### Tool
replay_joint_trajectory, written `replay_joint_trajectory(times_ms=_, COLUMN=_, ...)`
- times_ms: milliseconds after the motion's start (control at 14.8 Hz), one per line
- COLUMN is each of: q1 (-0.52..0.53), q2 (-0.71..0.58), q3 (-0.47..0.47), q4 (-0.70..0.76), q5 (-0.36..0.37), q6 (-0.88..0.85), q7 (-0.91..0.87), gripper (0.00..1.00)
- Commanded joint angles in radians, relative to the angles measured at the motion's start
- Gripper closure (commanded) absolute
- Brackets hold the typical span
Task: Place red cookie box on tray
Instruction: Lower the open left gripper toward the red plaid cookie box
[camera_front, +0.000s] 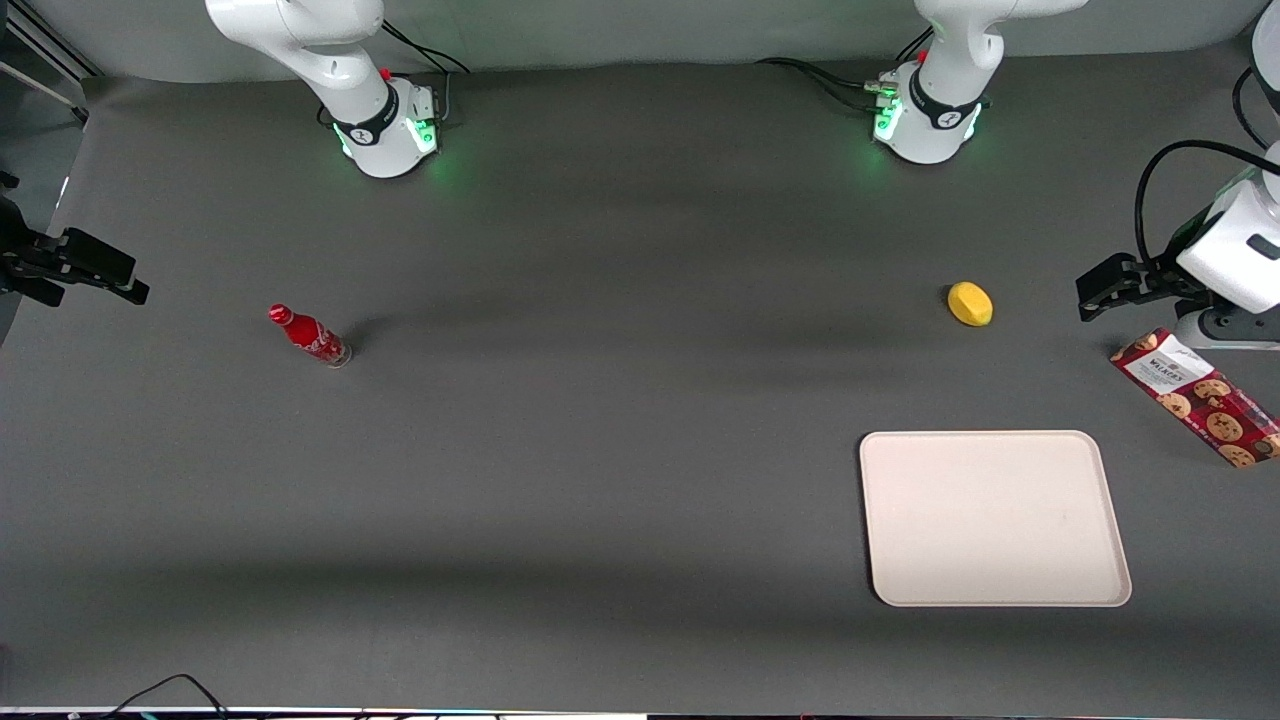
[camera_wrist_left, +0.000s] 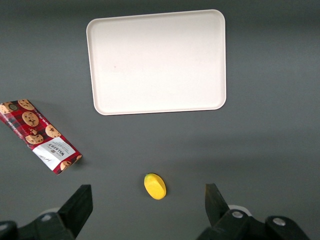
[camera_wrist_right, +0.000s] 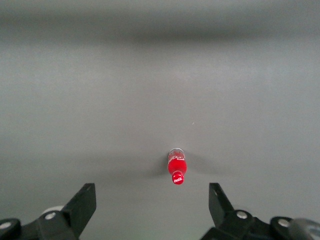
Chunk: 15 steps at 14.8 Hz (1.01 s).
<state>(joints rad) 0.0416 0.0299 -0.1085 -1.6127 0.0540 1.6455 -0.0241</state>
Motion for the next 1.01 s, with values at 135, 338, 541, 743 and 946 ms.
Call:
replay_joint_trajectory(times_ms=135, q1=-0.014, q2=0.007, q3=0.007, q4=0.02, q5=0.006, q6=-0.036, q7=0.032, gripper=0.0)
replay_joint_trajectory(times_ms=338, q1=-0.012, q2=0.012, q3=0.01, q4=0.02, q5=0.003, q6=-0.036, q7=0.035, gripper=0.0)
replay_joint_trajectory(times_ms=541, q1=-0.008, q2=0.012, q3=0.015, q4=0.019, q5=0.003, q6=-0.038, q7=0.023, gripper=0.0)
replay_joint_trajectory(times_ms=743, q1=0.01, q2=0.019, q3=0.019, q4=0.016, q5=0.006, q6=-0.038, q7=0.036, gripper=0.0)
replay_joint_trajectory(times_ms=946, q1=0.088, q2=0.041, q3=0.019, q4=0.016, q5=0.007, q6=-0.036, q7=0.027, gripper=0.0)
